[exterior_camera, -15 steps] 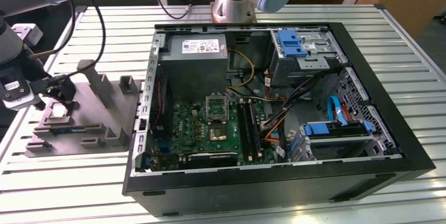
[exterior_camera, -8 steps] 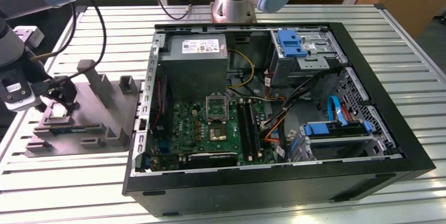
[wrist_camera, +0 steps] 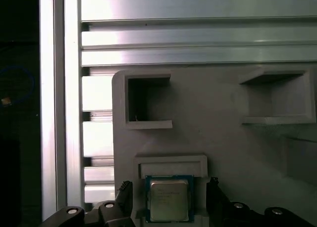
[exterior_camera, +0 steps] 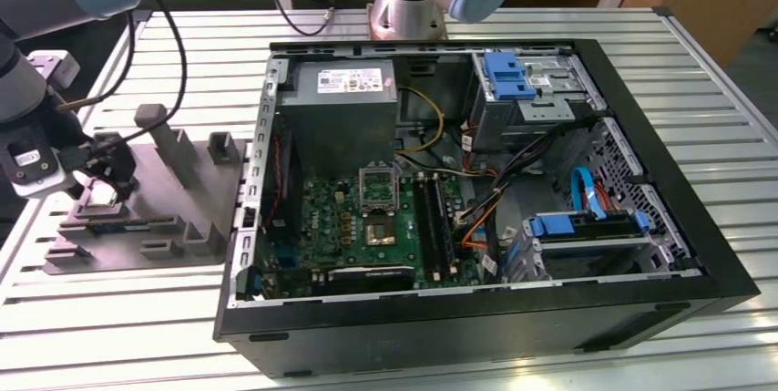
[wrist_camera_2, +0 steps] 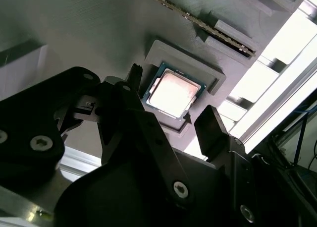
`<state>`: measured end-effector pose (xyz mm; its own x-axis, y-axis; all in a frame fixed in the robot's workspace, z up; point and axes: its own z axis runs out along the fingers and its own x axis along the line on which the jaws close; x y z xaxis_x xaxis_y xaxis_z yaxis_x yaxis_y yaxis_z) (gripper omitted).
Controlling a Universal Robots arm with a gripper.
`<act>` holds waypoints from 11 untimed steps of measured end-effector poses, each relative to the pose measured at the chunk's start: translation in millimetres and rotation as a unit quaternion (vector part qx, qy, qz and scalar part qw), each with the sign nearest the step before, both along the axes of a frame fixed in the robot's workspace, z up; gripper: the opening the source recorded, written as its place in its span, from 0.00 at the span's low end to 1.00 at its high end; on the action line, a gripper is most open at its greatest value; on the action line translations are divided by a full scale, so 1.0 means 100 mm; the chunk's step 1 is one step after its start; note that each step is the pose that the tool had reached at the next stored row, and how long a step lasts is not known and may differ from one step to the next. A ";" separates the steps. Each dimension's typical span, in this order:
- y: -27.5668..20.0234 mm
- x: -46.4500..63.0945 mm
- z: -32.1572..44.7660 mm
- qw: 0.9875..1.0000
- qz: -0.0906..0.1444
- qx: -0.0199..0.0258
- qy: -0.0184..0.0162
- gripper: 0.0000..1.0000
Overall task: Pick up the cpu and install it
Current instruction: 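Pick up the cpu and move it towards the insertion slot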
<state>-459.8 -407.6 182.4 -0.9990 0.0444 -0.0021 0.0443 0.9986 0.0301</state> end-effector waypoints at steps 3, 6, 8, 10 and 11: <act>-0.008 0.00 -0.004 1.000 0.000 0.000 0.000 0.69; -0.009 0.00 -0.005 1.000 0.000 0.000 0.000 0.69; -0.011 0.00 -0.005 1.000 0.000 0.000 0.000 0.69; -0.011 0.00 -0.005 1.000 0.000 0.000 0.000 0.69; -0.013 0.00 -0.005 1.000 0.000 0.000 0.000 0.69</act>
